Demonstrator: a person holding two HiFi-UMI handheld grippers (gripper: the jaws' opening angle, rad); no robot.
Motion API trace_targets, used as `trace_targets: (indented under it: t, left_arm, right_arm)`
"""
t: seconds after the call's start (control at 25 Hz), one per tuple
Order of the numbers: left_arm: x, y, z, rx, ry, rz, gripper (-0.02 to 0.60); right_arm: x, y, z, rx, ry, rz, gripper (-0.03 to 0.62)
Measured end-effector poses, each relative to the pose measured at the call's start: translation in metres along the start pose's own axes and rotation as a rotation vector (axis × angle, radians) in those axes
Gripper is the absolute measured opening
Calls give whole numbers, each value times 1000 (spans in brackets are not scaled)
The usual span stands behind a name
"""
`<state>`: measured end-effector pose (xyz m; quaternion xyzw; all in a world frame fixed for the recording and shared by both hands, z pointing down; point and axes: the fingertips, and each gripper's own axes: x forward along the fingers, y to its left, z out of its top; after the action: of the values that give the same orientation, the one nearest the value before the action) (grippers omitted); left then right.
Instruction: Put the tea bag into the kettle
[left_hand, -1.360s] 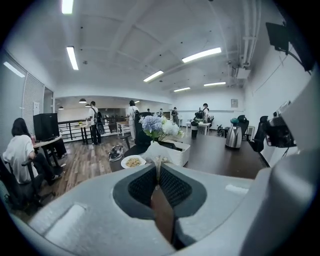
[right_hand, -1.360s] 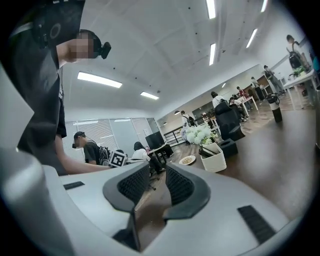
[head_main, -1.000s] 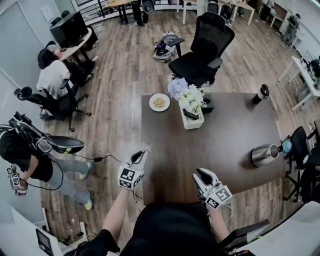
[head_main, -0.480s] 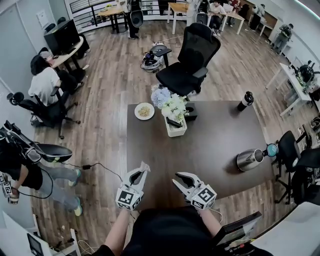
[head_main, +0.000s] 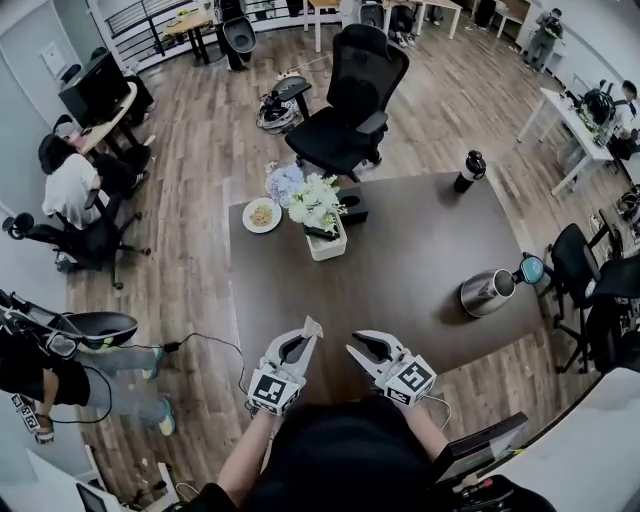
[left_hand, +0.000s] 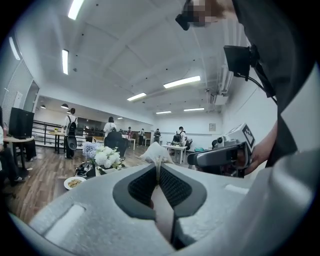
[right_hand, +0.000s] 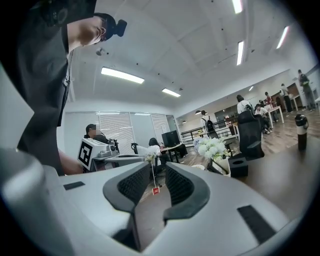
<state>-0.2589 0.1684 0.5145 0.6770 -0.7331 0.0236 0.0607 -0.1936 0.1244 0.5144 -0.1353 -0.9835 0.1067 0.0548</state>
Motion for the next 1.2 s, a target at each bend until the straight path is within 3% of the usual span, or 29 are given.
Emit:
trace_targets:
  t: [0.4, 1.0, 1.2]
  left_arm:
    - [72, -63, 4, 37, 60, -146, 21]
    - [199, -210, 0, 141, 112, -513, 21]
    - [237, -263, -3, 138, 127, -599, 21]
  right_arm:
    - [-85, -53, 0, 58, -54, -182, 103]
    - [-250, -121, -30, 152, -120, -534, 103]
    - [-317, -141, -45, 203, -158, -664, 101]
